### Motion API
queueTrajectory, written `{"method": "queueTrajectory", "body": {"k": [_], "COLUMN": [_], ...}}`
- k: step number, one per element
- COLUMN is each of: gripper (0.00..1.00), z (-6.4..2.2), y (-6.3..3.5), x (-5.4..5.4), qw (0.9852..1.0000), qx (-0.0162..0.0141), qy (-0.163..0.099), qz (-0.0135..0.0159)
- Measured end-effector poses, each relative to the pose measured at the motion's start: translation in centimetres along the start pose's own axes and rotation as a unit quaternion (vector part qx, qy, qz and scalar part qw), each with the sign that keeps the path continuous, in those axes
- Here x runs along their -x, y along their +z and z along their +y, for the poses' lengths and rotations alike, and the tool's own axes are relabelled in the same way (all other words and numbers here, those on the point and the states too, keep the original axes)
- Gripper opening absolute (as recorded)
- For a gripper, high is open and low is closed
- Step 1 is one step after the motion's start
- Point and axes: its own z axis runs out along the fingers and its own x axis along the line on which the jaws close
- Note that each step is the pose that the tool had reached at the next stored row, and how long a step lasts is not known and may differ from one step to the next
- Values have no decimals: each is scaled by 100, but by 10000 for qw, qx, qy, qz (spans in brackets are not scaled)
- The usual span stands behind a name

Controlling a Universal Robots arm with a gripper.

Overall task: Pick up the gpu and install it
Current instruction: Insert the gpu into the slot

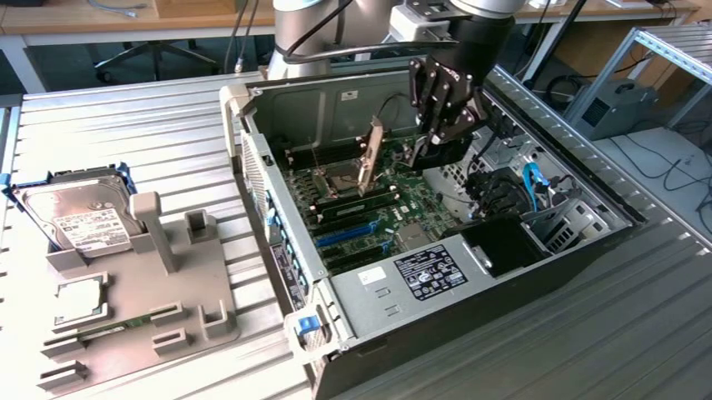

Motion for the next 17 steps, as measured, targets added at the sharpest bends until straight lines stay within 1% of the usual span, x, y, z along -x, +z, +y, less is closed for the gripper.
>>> {"method": "queueTrajectory", "body": {"k": [6, 13, 17], "gripper": [26, 26, 26], "z": [-2, -6, -6], "y": [5, 11, 11], "x": [0, 0, 0], "qw": [9999, 9993, 9992], "qx": [-3, -10, -10], "qy": [-129, -380, -391], "qz": [3, 9, 9]}}
